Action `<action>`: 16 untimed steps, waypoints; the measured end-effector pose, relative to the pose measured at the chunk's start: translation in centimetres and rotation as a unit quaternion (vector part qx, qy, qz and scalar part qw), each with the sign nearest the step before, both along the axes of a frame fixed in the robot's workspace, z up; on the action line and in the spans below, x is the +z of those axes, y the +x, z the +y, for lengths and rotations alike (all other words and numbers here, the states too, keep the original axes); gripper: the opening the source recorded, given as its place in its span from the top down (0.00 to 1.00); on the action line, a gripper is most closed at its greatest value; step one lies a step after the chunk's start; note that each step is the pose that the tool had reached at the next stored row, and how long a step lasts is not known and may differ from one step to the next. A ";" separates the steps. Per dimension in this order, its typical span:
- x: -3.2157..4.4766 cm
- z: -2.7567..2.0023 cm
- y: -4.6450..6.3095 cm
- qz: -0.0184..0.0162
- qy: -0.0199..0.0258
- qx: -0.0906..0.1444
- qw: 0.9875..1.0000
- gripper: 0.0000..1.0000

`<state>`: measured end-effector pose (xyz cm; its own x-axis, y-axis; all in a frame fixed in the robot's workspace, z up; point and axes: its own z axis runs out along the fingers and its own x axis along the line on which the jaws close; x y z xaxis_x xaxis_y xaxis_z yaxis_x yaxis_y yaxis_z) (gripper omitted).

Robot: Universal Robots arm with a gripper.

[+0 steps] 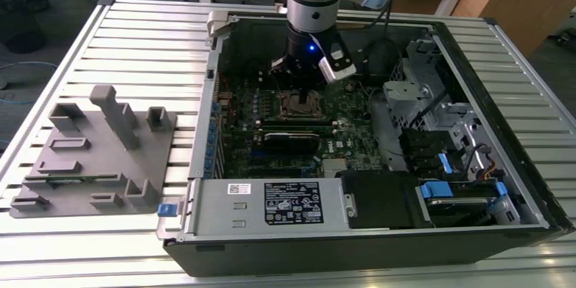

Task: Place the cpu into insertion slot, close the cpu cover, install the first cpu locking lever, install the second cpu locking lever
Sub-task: 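Close the cpu cover, then install the first cpu locking lever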

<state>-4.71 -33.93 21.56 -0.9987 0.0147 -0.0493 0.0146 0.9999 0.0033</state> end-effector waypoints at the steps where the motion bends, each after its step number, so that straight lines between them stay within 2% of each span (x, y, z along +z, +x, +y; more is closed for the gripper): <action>1: 0.00 0.00 0.0 0.000 0.000 0.000 1.000 0.89; 16: 0.21 0.06 0.0 0.000 0.000 0.000 1.000 0.89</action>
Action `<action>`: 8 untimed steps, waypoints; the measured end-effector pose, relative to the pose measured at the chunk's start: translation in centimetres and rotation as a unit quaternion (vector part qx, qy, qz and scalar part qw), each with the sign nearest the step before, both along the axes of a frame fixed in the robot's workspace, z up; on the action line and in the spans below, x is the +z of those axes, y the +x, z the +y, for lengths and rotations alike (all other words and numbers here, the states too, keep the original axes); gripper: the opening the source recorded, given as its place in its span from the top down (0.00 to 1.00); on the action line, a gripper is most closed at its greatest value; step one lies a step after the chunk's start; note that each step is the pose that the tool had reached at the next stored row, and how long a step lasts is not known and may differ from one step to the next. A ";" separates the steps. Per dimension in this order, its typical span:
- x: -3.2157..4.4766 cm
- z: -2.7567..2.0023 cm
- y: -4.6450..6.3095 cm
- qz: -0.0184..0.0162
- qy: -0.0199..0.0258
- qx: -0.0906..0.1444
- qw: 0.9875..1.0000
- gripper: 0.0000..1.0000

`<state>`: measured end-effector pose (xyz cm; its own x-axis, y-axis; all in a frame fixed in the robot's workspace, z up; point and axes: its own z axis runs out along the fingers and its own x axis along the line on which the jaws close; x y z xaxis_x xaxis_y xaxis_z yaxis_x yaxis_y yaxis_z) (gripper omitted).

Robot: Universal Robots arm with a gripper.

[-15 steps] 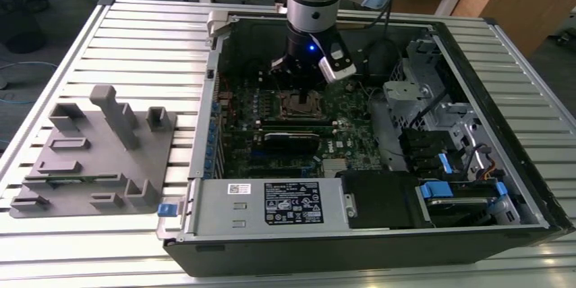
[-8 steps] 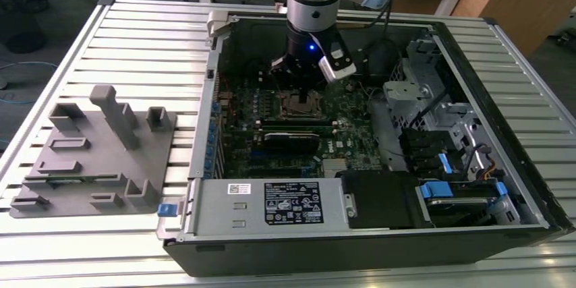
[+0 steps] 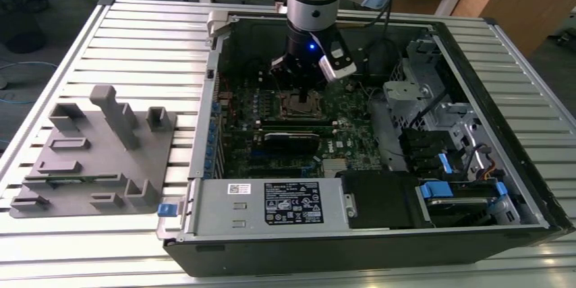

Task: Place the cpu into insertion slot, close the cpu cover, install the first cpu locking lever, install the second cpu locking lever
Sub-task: 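Install the first cpu locking lever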

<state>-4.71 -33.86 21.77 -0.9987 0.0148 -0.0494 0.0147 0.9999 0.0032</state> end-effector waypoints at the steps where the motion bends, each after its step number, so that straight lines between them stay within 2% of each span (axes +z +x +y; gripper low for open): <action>1: 0.00 0.00 0.0 0.000 0.000 0.000 1.000 0.89; 8: 0.23 0.00 0.0 0.000 0.000 0.000 1.000 0.89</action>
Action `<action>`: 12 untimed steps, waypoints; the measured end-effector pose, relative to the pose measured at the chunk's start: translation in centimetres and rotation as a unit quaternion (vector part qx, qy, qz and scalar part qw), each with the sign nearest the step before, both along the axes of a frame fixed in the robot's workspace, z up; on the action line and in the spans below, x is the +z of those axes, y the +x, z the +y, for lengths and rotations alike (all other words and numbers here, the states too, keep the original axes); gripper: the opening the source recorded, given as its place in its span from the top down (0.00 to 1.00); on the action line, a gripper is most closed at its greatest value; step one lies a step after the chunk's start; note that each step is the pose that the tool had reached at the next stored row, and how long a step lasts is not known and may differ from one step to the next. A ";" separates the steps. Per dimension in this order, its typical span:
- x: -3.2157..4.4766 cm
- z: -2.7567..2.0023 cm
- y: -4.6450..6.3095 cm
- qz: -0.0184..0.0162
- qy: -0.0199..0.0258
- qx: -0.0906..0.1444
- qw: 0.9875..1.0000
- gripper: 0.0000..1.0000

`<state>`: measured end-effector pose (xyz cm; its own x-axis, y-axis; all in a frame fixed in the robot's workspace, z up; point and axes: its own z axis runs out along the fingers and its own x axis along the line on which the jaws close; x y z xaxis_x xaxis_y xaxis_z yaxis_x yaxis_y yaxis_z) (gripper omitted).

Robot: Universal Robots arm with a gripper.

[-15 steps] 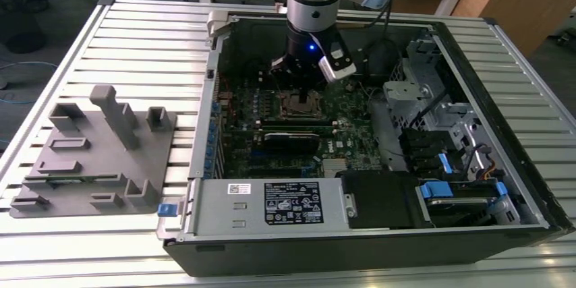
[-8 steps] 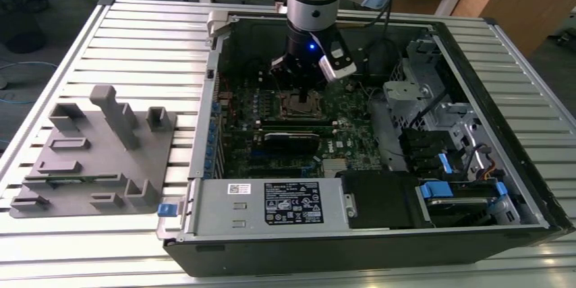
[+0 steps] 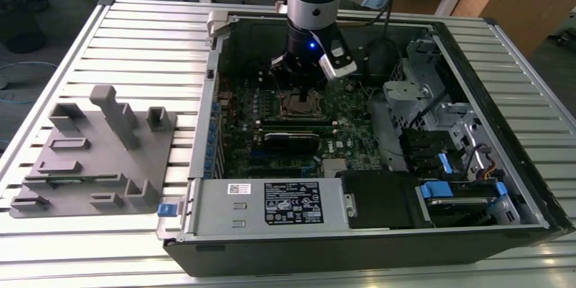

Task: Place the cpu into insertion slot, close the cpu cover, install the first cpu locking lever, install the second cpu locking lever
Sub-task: 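Install the first cpu locking lever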

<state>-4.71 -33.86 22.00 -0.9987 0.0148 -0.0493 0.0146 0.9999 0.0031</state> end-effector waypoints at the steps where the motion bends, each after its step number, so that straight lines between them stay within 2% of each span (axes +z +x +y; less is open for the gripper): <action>1: 0.00 0.00 0.0 0.000 0.000 0.000 1.000 0.89; 12: 0.02 0.00 -0.1 0.000 0.000 0.000 1.000 0.89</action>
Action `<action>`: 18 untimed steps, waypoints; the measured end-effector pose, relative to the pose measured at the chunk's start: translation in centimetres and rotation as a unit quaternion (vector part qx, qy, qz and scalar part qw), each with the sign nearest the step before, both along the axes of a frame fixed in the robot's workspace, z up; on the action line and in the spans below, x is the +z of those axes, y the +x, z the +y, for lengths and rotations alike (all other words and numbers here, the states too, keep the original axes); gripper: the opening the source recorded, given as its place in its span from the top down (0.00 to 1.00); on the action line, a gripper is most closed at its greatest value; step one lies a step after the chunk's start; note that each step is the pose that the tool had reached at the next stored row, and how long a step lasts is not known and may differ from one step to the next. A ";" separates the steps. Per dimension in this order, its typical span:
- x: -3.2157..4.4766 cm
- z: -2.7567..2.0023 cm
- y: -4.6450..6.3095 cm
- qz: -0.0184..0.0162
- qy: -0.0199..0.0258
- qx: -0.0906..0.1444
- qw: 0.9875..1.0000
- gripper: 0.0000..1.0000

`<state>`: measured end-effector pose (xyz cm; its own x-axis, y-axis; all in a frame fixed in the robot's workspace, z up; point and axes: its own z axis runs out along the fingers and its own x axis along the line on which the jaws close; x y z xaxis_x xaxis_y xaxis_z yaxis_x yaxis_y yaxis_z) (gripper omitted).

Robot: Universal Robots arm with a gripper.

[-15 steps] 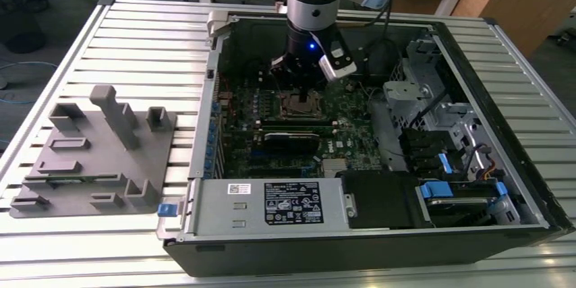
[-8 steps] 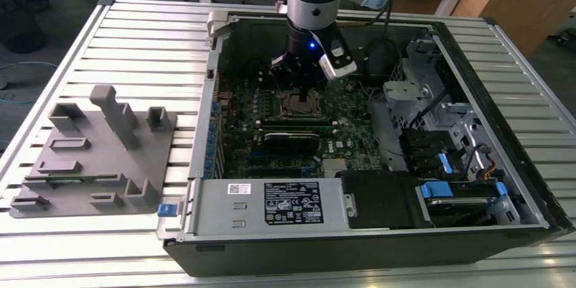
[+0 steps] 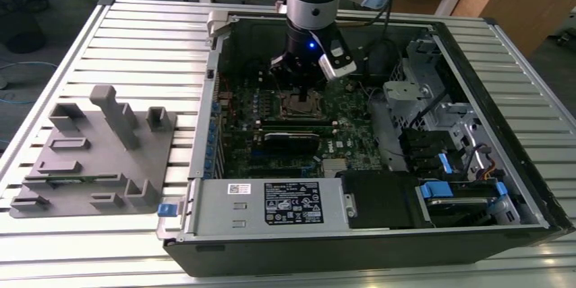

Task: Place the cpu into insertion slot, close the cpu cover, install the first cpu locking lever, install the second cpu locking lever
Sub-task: 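Install the first cpu locking lever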

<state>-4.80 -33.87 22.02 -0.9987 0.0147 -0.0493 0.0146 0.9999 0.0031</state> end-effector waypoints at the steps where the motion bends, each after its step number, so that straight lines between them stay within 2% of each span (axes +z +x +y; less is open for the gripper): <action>1: 0.03 0.00 0.0 0.000 0.000 0.000 1.000 0.89; 5: 0.48 0.00 0.0 0.000 0.000 0.000 1.000 0.89; 11: 1.68 0.00 0.0 0.000 0.000 0.000 1.000 0.89; 18: 1.84 0.00 0.0 0.000 0.000 0.000 1.000 0.89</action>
<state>-4.80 -33.86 23.86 -0.9987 0.0148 -0.0494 0.0147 0.9999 0.0032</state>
